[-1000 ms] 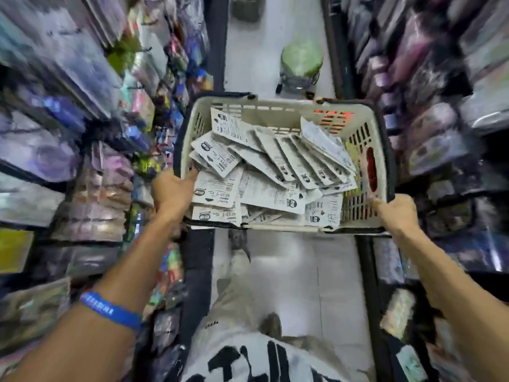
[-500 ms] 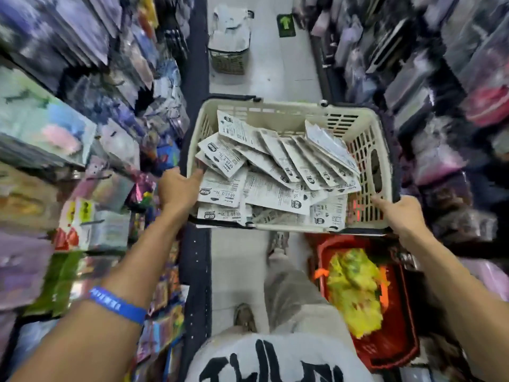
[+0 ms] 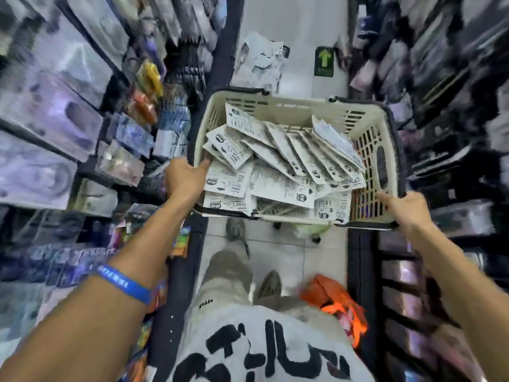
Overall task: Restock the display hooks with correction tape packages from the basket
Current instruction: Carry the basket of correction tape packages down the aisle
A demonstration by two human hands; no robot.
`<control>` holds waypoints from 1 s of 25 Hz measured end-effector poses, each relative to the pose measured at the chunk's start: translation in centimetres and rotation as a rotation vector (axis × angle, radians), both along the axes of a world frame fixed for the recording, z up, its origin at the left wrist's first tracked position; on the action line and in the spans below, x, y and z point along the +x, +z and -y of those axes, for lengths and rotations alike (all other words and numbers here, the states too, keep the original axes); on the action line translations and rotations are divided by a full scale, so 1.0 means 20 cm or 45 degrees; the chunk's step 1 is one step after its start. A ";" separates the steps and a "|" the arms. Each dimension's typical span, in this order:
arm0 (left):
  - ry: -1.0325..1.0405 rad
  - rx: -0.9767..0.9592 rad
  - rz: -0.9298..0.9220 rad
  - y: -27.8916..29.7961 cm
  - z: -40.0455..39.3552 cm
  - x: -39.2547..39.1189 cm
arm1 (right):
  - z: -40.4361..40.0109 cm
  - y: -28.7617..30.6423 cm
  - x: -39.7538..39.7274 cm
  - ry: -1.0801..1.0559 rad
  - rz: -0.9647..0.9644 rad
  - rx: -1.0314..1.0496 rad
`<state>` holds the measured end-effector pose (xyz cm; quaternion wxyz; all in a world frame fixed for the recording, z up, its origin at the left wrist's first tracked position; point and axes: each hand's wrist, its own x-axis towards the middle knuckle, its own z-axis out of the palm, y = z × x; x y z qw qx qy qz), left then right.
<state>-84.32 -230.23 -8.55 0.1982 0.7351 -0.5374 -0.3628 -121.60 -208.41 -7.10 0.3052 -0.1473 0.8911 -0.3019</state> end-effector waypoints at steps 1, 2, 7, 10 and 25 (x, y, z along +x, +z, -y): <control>0.000 -0.005 -0.014 -0.01 0.15 -0.07 | 0.16 -0.01 -0.08 0.017 -0.003 0.014; 0.000 -0.013 -0.044 -0.04 0.33 -0.16 | 0.34 -0.02 -0.16 0.027 0.001 0.027; 0.079 -0.027 -0.138 -0.14 1.24 -0.51 | 1.34 -0.03 -0.53 0.078 -0.084 0.078; 0.118 0.013 -0.183 -0.13 1.59 -0.66 | 1.75 0.05 -0.72 0.105 -0.123 0.034; 0.732 0.140 0.011 -0.20 2.13 -1.11 | 3.36 -0.23 -1.40 0.774 -0.022 0.159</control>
